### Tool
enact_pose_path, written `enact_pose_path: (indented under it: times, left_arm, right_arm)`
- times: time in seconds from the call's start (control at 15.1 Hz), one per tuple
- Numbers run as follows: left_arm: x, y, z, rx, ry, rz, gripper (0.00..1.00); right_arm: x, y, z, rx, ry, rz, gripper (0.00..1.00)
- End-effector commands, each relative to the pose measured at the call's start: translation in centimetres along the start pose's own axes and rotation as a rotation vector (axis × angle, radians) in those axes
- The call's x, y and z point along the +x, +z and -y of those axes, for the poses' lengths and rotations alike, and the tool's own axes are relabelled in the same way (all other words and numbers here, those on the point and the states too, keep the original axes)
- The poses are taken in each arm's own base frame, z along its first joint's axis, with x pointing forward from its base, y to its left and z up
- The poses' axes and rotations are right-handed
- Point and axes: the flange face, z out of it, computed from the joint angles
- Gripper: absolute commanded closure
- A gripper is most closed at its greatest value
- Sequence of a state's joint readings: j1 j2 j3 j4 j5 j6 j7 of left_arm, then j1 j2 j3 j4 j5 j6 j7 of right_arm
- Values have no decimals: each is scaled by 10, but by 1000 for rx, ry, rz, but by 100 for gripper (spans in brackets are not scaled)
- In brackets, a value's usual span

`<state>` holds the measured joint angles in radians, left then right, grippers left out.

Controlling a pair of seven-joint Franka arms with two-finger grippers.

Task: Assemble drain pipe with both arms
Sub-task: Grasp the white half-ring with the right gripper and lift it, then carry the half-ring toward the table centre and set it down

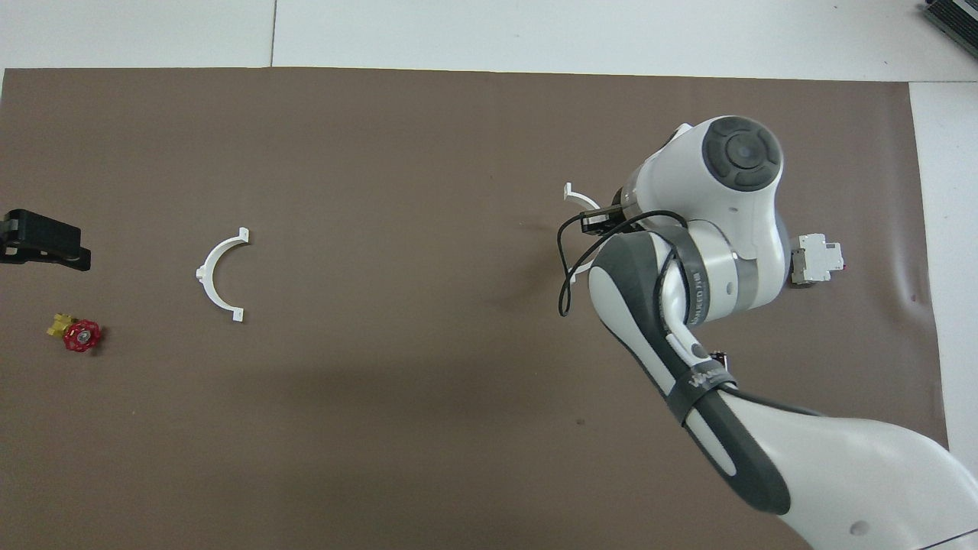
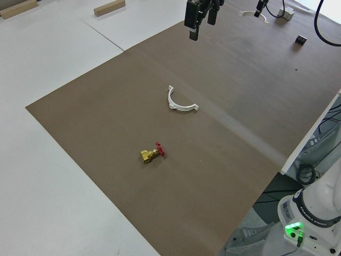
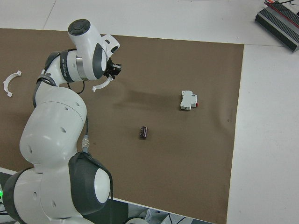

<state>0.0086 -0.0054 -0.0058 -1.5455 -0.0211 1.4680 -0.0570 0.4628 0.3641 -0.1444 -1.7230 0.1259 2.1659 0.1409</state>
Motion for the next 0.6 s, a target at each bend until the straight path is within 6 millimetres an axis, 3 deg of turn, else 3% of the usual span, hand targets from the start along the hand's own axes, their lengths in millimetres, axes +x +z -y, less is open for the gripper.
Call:
enact_pose_path:
  times: [0.0,0.26,0.53]
  left_arm:
    - [-4,-3,3,-3,-1,8,0]
    - [-4,-3,3,-3,-1,8,0]
    - [-4,-3,3,-3,-1,8,0]
  right_arm:
    - [-7,16,50,-31,39,-18,100]
    - [-29,41,103,-54,-33,4,100]
    - [-46,64,120,-87,-100,0,100]
